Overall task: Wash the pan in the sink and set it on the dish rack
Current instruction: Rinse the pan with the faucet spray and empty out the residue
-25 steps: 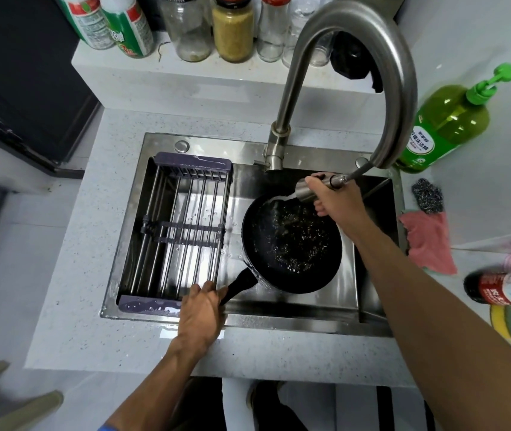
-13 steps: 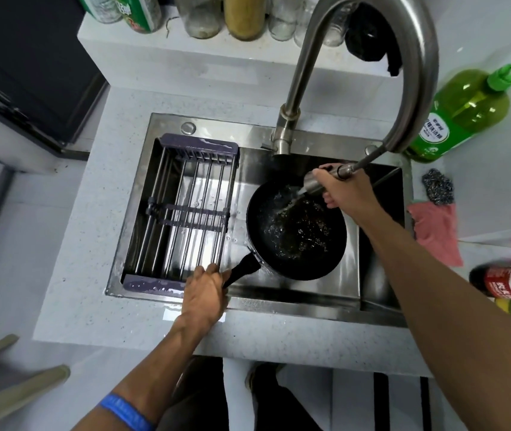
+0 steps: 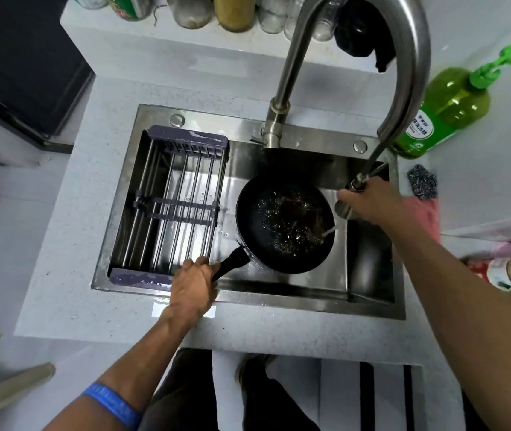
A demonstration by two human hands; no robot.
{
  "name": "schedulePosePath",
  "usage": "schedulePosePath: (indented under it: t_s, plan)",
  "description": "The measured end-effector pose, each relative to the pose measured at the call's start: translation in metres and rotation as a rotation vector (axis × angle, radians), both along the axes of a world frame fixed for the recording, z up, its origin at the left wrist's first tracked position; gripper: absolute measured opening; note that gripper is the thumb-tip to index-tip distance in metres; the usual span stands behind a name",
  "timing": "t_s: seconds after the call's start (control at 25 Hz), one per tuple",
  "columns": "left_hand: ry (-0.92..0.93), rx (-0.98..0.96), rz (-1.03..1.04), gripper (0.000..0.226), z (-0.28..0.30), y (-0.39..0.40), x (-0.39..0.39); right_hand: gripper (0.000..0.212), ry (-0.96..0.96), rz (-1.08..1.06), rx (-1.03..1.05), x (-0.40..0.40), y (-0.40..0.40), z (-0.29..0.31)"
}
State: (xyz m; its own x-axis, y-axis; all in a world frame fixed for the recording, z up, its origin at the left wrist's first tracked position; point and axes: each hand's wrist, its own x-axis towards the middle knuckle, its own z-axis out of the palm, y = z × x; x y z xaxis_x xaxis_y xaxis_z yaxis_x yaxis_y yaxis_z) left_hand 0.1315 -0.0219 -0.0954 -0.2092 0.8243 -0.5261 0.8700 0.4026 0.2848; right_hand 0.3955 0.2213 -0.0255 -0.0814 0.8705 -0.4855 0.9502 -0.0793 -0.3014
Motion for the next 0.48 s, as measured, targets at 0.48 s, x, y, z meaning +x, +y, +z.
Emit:
schedulePosePath:
  t_s: [0.48]
  plan:
    - [-0.022, 0.019, 0.005, 0.039, -0.003, -0.003, -0.001, 0.038, 0.232, -0.079, -0.081, -0.016, -0.035, -0.005]
